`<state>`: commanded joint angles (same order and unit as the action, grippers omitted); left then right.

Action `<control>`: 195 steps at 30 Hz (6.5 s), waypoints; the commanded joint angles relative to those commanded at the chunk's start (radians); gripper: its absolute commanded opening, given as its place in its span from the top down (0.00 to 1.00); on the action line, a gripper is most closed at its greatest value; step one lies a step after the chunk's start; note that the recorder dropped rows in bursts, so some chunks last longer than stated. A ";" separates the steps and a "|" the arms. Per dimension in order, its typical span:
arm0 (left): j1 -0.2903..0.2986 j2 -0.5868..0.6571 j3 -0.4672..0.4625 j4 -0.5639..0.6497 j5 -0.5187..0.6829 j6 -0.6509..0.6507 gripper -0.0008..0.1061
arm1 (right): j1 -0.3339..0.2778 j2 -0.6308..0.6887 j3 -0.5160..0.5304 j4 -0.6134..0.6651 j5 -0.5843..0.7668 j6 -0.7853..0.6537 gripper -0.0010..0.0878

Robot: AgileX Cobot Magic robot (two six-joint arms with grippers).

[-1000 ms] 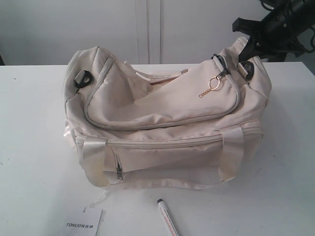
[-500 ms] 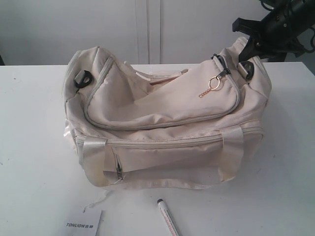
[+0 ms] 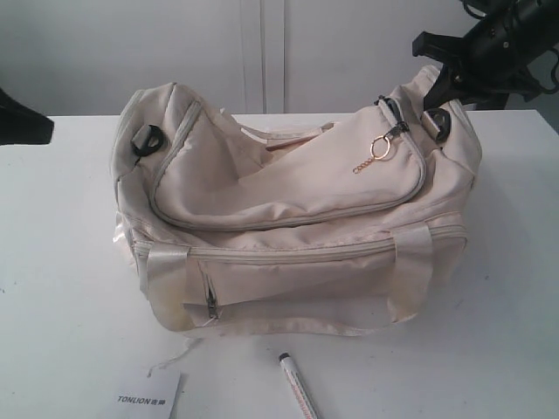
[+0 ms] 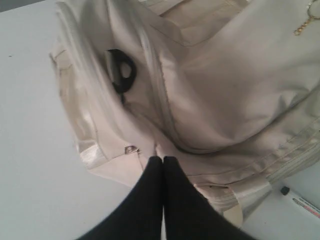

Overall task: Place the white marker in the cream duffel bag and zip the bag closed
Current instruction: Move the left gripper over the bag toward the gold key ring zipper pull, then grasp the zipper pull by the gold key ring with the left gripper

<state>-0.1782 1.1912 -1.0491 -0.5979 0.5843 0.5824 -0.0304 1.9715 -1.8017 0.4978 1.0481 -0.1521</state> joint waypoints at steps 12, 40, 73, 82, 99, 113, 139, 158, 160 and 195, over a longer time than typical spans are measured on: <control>-0.215 0.277 -0.222 0.008 -0.065 0.002 0.99 | 0.000 0.000 0.000 0.000 0.000 0.000 0.99; -0.294 0.555 -0.484 -0.097 0.067 0.046 0.99 | 0.000 0.000 0.000 0.000 0.000 0.000 0.99; -0.462 0.844 -0.724 -0.422 -0.003 0.409 0.99 | 0.000 0.000 0.000 0.000 -0.040 0.000 0.99; -0.462 0.903 -0.835 -0.418 -0.034 0.498 0.99 | 0.000 0.000 0.000 -0.002 -0.018 0.000 0.99; -0.462 0.916 -0.835 -0.415 -0.080 0.708 0.57 | 0.000 0.000 0.000 -0.004 -0.007 -0.002 0.99; -0.462 0.967 -0.835 -0.417 -0.095 0.722 0.38 | 0.000 0.004 0.000 -0.004 -0.007 -0.002 0.99; -0.509 0.998 -0.835 -0.501 -0.038 0.760 0.46 | 0.000 0.027 0.000 -0.004 0.003 -0.002 0.99; -0.509 0.987 -0.835 -0.467 0.087 0.625 0.99 | 0.000 0.027 0.000 -0.002 0.008 -0.002 0.99; -0.509 0.983 -0.836 -0.467 0.153 0.617 0.99 | 0.000 0.027 0.000 -0.002 0.008 -0.002 0.99; -0.509 0.903 -0.836 -0.488 0.362 0.554 0.99 | 0.000 0.027 0.000 0.006 -0.021 0.028 0.99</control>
<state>-0.6876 2.0944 -1.8846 -1.0863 0.9462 1.1367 -0.0304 1.9982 -1.8017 0.5036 1.0275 -0.1240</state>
